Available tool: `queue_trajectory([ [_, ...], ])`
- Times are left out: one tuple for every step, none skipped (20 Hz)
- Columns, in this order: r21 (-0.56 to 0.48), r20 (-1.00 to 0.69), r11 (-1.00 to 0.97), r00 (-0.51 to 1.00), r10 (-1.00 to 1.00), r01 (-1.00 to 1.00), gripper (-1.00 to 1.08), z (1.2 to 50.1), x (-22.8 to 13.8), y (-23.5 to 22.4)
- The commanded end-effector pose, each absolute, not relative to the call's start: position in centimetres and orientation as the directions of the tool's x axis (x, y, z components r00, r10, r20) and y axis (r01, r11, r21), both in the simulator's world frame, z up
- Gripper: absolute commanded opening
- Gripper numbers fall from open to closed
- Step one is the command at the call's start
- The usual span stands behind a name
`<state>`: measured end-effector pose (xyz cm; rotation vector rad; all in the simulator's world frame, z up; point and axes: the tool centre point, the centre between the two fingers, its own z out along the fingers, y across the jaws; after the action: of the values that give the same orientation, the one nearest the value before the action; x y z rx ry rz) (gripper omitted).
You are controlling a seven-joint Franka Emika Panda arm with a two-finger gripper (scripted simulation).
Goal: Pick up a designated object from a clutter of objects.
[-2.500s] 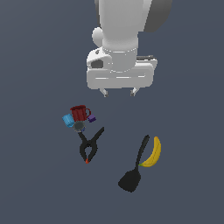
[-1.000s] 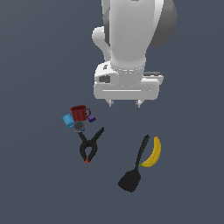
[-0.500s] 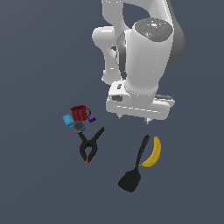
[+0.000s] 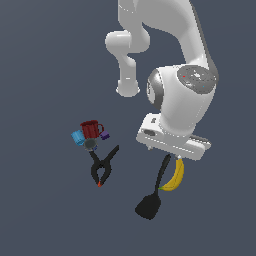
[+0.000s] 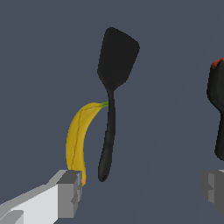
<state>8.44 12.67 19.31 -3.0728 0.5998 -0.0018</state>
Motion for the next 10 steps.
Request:
queue_trajectory([
  [-0.009,-0.001,-0.909,0.909,-0.417,-0.417,1.0,17.7,9.0,13.9],
  [-0.008,-0.001,-0.901,0.901,-0.433,-0.433,1.0,17.0,9.2,14.3],
  [-0.007,-0.001,-0.894,0.894,-0.449,-0.449,1.0,16.3,9.3,14.8],
  [-0.006,-0.001,-0.886,0.886,-0.464,-0.464,1.0,15.6,9.5,15.3],
  [-0.006,-0.001,-0.878,0.878,-0.48,-0.48,1.0,14.9,9.7,15.8],
  [-0.005,0.0,-0.869,0.869,-0.495,-0.495,1.0,14.2,9.8,16.3],
  [-0.004,0.0,-0.86,0.86,-0.51,-0.51,1.0,13.6,9.9,16.8],
  [-0.004,0.0,-0.852,0.852,-0.524,-0.524,1.0,12.9,10.0,17.2],
  [-0.003,0.0,-0.844,0.844,-0.537,-0.537,1.0,12.3,10.1,17.6],
  [-0.003,0.0,-0.836,0.836,-0.549,-0.549,1.0,11.7,10.2,18.0],
])
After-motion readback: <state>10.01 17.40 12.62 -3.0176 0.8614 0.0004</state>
